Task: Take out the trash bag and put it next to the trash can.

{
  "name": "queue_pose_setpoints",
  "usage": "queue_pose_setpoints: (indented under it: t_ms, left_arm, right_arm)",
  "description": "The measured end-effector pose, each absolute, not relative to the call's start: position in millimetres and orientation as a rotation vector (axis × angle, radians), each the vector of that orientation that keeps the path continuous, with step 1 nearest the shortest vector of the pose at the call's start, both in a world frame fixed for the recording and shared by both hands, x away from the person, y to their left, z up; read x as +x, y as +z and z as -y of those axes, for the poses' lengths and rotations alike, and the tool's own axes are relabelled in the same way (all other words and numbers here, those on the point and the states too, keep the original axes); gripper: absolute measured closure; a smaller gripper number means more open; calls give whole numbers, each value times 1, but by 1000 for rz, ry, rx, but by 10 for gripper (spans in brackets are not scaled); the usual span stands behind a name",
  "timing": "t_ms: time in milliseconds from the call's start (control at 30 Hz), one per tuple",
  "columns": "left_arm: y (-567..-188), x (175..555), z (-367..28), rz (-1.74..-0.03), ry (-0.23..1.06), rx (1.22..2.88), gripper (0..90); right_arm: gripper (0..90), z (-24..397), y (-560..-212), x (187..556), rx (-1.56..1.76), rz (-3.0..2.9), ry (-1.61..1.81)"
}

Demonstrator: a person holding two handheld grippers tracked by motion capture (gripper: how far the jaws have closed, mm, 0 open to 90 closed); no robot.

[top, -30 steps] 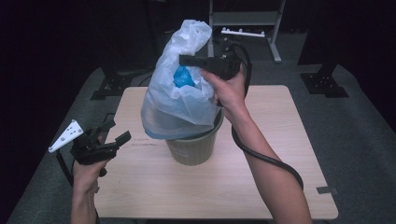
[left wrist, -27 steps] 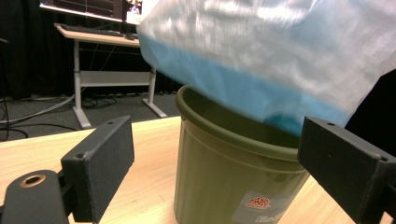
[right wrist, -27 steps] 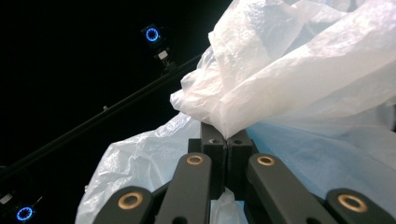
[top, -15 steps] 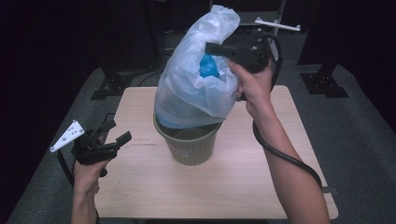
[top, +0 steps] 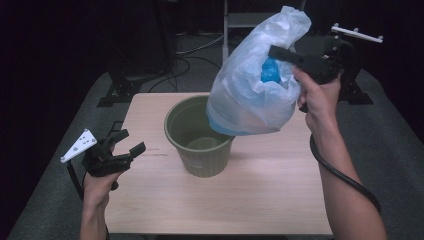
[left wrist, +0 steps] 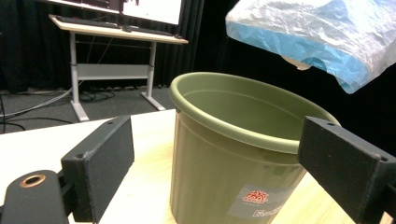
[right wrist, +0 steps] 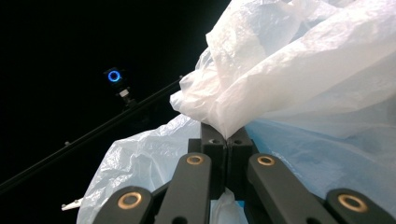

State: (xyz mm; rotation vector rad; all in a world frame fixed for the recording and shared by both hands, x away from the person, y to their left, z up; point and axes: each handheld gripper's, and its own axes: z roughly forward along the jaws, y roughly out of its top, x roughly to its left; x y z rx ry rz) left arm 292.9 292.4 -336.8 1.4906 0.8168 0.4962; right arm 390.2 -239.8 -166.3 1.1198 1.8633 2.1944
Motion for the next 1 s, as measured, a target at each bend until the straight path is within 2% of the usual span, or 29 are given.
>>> queue_pose_setpoints:
  t_ms: [500,1000]
  left_arm:
    - [-340,294,-289,-827,490,1509,97]
    - [-342,295,-285,-828,480,1520,97]
  right_arm:
    - [893,294,-195,385,1233,-1793,2158]
    - [892,312,-227,388,1311,-1798,2129]
